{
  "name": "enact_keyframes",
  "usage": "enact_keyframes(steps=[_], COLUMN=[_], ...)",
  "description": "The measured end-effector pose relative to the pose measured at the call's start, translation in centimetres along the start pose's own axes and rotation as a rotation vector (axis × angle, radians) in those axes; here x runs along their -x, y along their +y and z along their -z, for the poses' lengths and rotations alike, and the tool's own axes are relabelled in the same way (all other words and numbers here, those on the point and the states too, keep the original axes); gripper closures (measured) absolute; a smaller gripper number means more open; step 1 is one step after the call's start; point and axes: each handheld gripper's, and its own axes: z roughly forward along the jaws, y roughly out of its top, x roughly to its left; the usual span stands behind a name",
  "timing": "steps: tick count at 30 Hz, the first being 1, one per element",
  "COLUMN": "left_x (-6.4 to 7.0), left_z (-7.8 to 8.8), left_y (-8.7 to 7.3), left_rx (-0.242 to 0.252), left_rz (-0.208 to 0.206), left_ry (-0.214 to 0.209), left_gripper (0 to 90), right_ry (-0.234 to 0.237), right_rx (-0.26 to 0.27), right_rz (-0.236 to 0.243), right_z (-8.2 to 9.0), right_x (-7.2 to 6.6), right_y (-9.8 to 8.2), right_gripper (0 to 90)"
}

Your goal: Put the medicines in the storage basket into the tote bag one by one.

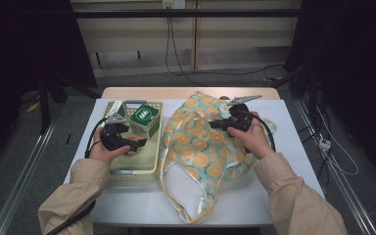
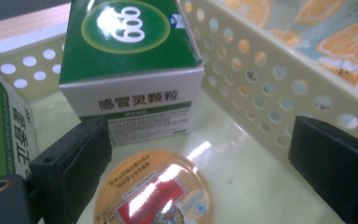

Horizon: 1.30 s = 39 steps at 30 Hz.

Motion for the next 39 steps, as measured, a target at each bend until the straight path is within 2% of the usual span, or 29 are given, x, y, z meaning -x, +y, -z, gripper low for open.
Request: enact_keyframes(steps=[2,4,5,10,13,17,22,26,28,32,36,37,39], left_x=[0.0,-0.2,-0.3,-0.6,-0.5,-0.5,-0.5,-0.5,-0.5,-0.6,-0.5,-0.6,-0.7], left_z=[-0.1,-0.2,-0.3,-0.9,-1.2,-1.5,-2.0,-2.4,-2.5,-2.7,-2.9,-3.0,-3.0], left_y=[-0.1,-0.1,-0.1,-0.2,-0.2,-0.2,-0.5,-0.9,-1.0,-1.2,-1.4,-1.6,-1.5], left_rx=[-0.003,-0.009,-0.022,-0.048,-0.075,-0.09,-0.145,-0.198,-0.201,-0.24,-0.278,-0.29,-0.294], left_rz=[0.003,0.003,-0.009,-0.007,-0.039,-0.056,-0.09,-0.088,-0.082,-0.096,-0.093,-0.074,-0.075], left_ry=[0.009,-0.002,0.0,0.012,0.037,0.046,0.05,0.052,0.056,0.055,0.057,0.038,0.035], left_gripper=[5.9,5.9,5.9,8.1,8.5,8.6,8.9,10.1,10.1,12.4,12.7,14.7,15.0], right_ry=[-0.002,-0.002,-0.003,-0.004,-0.003,0.002,0.004,0.008,0.009,0.009,0.009,0.009,0.01], right_rx=[-0.001,-0.002,-0.005,-0.008,-0.011,-0.015,-0.014,-0.015,-0.015,-0.011,-0.011,-0.011,-0.012], right_rz=[0.003,0.004,0.001,-0.001,-0.004,0.0,0.0,0.002,0.003,0.001,0.001,-0.001,0.0], right_z=[-0.1,-0.1,-0.1,-0.3,-0.4,-0.6,-0.6,-0.6,-0.6,-0.5,-0.5,-0.5,-0.5], right_x=[0.0,-0.1,-0.1,0.0,-0.1,-0.2,-0.1,-0.2,-0.2,-0.2,-0.2,-0.2,-0.1], right_y=[-0.1,-0.1,-0.1,-0.2,-0.2,-0.2,-0.3,-0.3,-0.3,-0.4,-0.5,-0.6,-0.8], right_gripper=[89.9,89.9,89.9,89.8,89.9,89.9,89.9,89.9,89.9,89.9,89.9,89.9,89.9])
